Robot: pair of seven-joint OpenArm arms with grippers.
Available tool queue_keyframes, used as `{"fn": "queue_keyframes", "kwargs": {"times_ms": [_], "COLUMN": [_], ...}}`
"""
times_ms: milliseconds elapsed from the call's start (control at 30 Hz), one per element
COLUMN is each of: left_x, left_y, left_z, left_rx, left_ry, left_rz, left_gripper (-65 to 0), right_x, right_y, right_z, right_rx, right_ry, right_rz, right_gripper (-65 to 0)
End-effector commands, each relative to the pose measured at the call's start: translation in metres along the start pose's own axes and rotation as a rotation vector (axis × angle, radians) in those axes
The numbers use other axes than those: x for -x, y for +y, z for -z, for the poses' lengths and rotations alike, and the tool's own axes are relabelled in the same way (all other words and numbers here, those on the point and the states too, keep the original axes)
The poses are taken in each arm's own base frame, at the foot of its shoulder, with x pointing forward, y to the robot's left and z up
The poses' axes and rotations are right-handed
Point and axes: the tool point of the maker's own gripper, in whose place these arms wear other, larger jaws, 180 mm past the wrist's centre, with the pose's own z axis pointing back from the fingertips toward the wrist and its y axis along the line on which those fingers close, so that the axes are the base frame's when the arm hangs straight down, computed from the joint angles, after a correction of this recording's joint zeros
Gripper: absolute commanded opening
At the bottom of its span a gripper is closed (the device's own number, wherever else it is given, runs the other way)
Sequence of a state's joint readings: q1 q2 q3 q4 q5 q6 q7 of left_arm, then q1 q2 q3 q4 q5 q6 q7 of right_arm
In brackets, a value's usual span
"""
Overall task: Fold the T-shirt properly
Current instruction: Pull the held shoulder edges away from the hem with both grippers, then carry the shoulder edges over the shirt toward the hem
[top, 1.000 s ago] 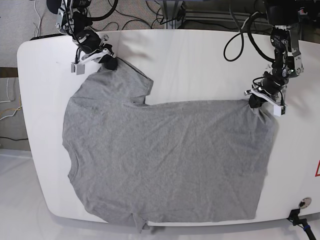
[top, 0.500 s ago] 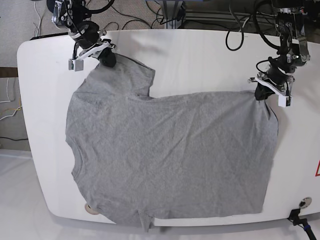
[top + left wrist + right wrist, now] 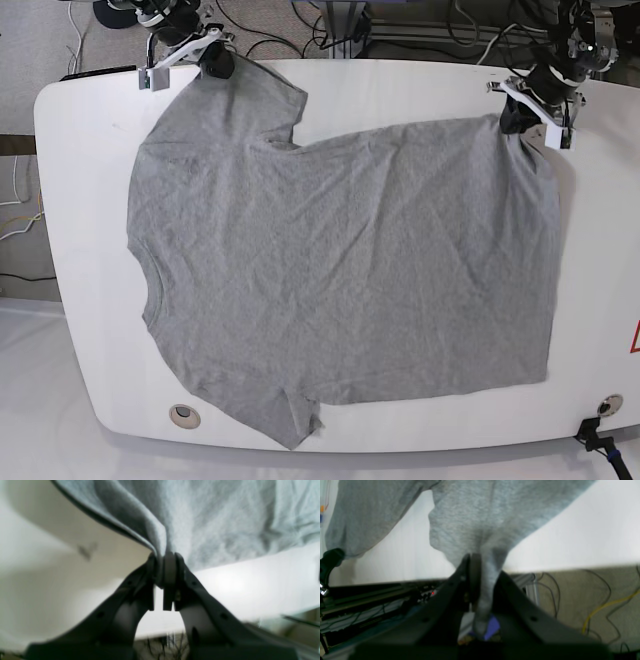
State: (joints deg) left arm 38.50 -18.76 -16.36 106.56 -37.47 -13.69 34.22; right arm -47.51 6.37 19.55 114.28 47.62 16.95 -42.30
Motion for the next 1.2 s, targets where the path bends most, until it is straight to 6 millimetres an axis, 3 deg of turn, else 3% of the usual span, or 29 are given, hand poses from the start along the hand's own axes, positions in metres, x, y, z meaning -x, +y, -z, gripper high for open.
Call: {"fn": "queue_keyframes", "kwargs": {"times_ms": [0, 167, 267, 367, 533, 800, 1167], "left_x": [-0.003, 0.026, 0.027, 0.013, -0.034, -0.069, -0.142], "left_y": [-0.004, -0.007, -0.011, 0.006, -0.009, -0.024, -0.021], "left_z": [-0.008, -0.019, -0.022, -0.027, -0.016, -0.003, -0.003], "left_rx": [0.013, 0.026, 0.053, 0.010, 0.086, 0.112, 0.104], "left_ry": [-0.016, 0.056, 0.058, 0.017, -0.124, -0.244, -0.425], "left_rz": [0.016, 0.015, 0.040, 0.042, 0.105, 0.068, 0.106], "left_gripper": [-65.0, -65.0, -65.0, -65.0, -65.0, -65.0, -65.0], "right_x": [0.003, 0.015, 0.012, 0.000, -0.031, -0.085, -0.156], "right_y": [0.002, -0.008, -0.013, -0.011, 0.000, 0.018, 0.044], "right_z": [-0.007, -0.019, -0.023, -0.022, -0.013, 0.001, 0.018], "right_rx": [-0.007, 0.031, 0.043, 0.032, -0.038, -0.103, -0.153], "right_ry": [0.000, 0.014, -0.001, -0.033, -0.085, -0.191, -0.280], "right_rz": [-0.005, 0.003, -0.011, -0.037, -0.133, -0.244, -0.368], "right_gripper": [-65.0, -65.0, -65.0, -65.0, -65.0, -65.0, -65.0]}}
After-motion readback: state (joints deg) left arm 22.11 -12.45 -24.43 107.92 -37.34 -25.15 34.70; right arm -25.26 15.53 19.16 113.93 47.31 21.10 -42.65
